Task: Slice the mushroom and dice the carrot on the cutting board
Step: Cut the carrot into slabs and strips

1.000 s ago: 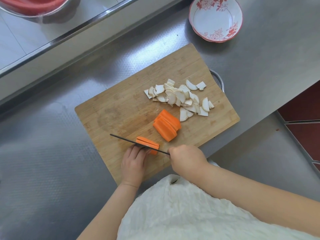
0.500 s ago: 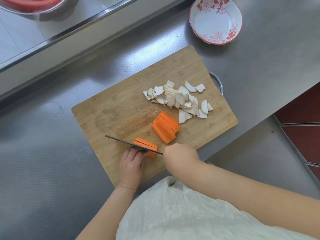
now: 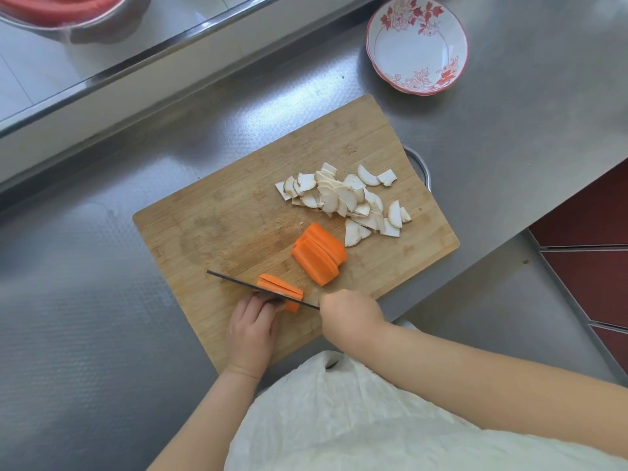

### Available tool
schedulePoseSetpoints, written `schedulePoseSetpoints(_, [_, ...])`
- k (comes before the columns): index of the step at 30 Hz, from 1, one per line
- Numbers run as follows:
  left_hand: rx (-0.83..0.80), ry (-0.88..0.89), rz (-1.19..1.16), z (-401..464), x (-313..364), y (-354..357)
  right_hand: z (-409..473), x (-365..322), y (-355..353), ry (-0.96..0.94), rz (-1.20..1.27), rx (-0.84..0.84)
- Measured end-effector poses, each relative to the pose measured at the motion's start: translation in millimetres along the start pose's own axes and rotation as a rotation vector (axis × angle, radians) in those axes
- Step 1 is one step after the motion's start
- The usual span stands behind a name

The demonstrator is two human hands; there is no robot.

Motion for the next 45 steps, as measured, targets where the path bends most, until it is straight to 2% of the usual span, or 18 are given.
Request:
schedulePoseSetpoints(5, [0.118, 0.038, -0.084, 19.4, 25.5, -40.1, -0.7, 2.1, 3.9, -0.014, 0.013, 0.035])
schedulePoseSetpoints(7, [0.08, 0.071, -0.072, 48.6, 37.3, -58.6, -0.6, 2.2, 4.1, -0.016, 0.024, 0.039])
schedulePoseSetpoints(9, [-0.23, 0.049, 0.006, 88.2, 40.8, -59.5, -1.5, 2.6, 2.4, -0.022, 0.034, 0.057])
schedulePoseSetpoints(12, [-0.937, -0.032, 0.157, 118.4, 35.2, -32.3, -5.2, 1.9, 0.4, -0.052, 0.023, 0.078])
schedulePoseSetpoints(14, [-1.199, -0.097, 0.149, 119.5, 29.6, -16.1, -8.3, 1.9, -0.6, -0.056, 0.018, 0.079])
schedulePoseSetpoints(18, [-1.412, -0.186, 0.119, 114.4, 22.0, -1.4, -13.8, -0.8, -4.8, -0.071, 0.008, 0.088])
schedulePoseSetpoints(25, [-1.576, -0.234, -0.013, 131.8, 32.5, -13.7, -19.7, -12.5, -13.9, -0.077, -0.013, 0.087])
schedulePoseSetpoints(27, [-1.495, -0.32, -0.058, 135.3, 31.1, -16.8, -19.9, -14.6, -17.1, -0.081, -0.035, 0.095])
schedulePoseSetpoints(28, [-1.372, -0.332, -0.077, 138.9, 29.1, -19.1, -19.4, -15.3, -19.3, -0.082, -0.046, 0.101])
schedulePoseSetpoints(30, [-0.84, -0.262, -0.094, 146.0, 19.3, -31.1, -15.9, -15.6, -23.3, -0.071, -0.058, 0.105])
schedulePoseSetpoints(32, [-0.106, -0.239, -0.138, 131.9, 13.1, -65.3, -11.9, -15.2, -25.3, -0.048, -0.053, 0.091])
schedulePoseSetpoints(33, [0.193, -0.311, -0.159, 112.3, 9.4, -80.1, -10.7, -15.2, -25.4, -0.043, -0.043, 0.083])
schedulePoseSetpoints(34, [0.396, -0.435, -0.178, 90.0, 7.1, -89.6, -9.9, -15.4, -25.2, -0.039, -0.027, 0.073])
schedulePoseSetpoints(35, [0.498, -0.586, -0.203, 67.4, 4.2, -90.9, -9.3, -15.8, -25.2, -0.036, -0.012, 0.059])
schedulePoseSetpoints(37, [0.457, -0.907, -0.283, 31.7, 3.1, -77.8, -8.6, -16.8, -25.5, -0.036, 0.01, 0.033])
schedulePoseSetpoints(40, [0.042, -1.263, -0.512, -0.4, 3.6, -37.1, -7.5, -17.3, -25.7, -0.069, 0.022, 0.057])
schedulePoseSetpoints(42, [-0.063, -1.347, -0.685, -8.7, 5.7, -18.5, -10.7, -16.3, -22.9, -0.098, -0.003, 0.105])
schedulePoseSetpoints(45, [-0.033, -1.383, -0.746, -7.8, 5.6, -7.5, -20.6, -11.7, -16.6, -0.13, -0.022, 0.18])
Point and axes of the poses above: each hand's wrist, its own z-axis towards the middle knuckle, its own y-axis out of the palm, x = y × z, the point moved 4 cm from there along z, towards the middle knuckle, and after that the axes turned 15 degrees about y, right-handed, at the moved point
